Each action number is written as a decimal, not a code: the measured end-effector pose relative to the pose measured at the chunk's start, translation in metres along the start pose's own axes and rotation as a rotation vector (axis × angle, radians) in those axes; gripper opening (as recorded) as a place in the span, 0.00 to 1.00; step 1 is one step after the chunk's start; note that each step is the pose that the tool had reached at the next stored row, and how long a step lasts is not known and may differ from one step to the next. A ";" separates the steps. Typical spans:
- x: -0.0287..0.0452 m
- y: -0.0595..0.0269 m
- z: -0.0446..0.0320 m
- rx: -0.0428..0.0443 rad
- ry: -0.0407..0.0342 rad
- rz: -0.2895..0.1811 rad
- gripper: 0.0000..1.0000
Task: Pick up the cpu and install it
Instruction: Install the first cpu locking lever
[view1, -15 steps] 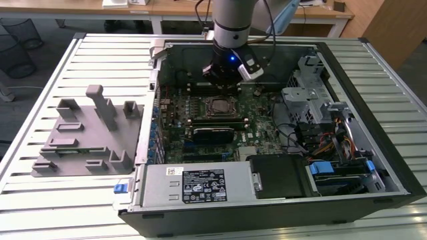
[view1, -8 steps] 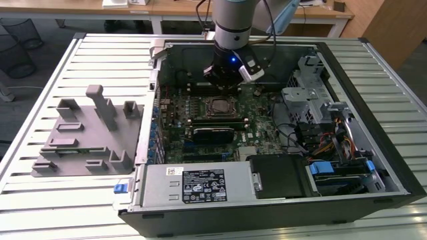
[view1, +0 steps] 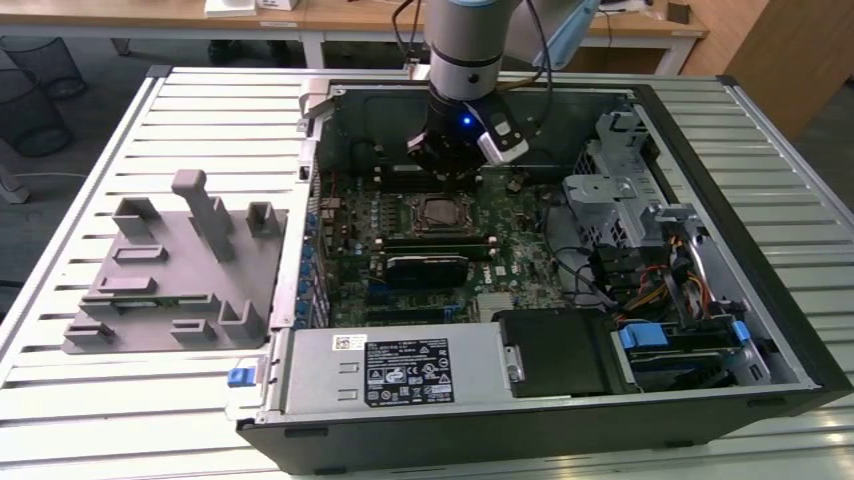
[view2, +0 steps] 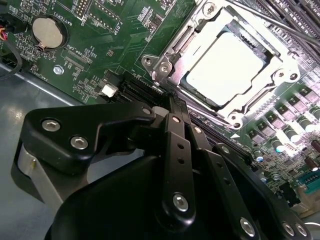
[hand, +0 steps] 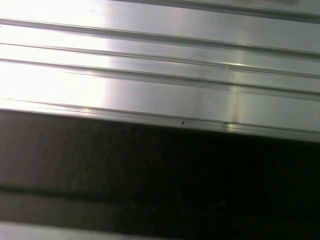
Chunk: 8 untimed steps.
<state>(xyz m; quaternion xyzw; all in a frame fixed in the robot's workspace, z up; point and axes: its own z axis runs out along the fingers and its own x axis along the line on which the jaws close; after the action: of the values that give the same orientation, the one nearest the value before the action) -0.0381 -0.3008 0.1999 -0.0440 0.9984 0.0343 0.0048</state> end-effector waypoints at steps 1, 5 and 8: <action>0.0000 0.0000 -0.0001 -0.0001 0.0000 0.000 0.11; 0.0000 0.0002 -0.0026 -0.0002 -0.0001 0.000 0.11; -0.0001 0.0001 -0.0025 0.0004 -0.0002 0.000 0.11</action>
<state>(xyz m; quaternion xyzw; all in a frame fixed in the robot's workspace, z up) -0.0380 -0.3009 0.2024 -0.0440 0.9984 0.0341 0.0049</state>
